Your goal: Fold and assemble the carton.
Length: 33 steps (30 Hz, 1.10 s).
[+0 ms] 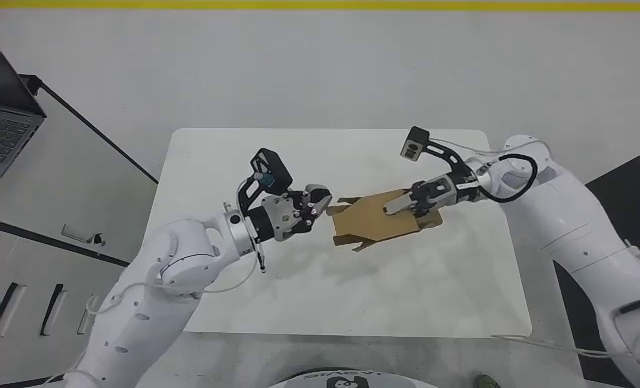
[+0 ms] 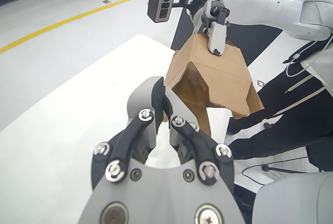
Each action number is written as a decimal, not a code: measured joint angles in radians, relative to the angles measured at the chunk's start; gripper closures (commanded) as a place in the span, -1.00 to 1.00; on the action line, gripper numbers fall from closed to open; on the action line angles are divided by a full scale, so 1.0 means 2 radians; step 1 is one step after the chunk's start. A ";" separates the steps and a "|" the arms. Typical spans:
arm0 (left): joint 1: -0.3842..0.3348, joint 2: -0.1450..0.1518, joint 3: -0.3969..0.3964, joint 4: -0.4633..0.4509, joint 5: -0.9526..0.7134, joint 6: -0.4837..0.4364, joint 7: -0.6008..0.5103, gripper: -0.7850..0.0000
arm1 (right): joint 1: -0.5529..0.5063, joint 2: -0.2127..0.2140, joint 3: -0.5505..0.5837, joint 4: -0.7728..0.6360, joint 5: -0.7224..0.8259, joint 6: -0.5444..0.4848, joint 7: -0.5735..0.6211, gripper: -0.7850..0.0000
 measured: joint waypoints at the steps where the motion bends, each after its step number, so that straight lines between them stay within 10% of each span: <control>1: 0.002 0.000 -0.002 0.000 0.000 0.000 0.000 1.00 | 0.000 0.000 0.001 0.001 0.002 0.000 0.000 1.00; 33: 0.017 0.001 -0.011 -0.001 -0.030 0.002 0.035 1.00 | -0.041 -0.027 -0.001 0.022 0.207 0.009 -0.004 1.00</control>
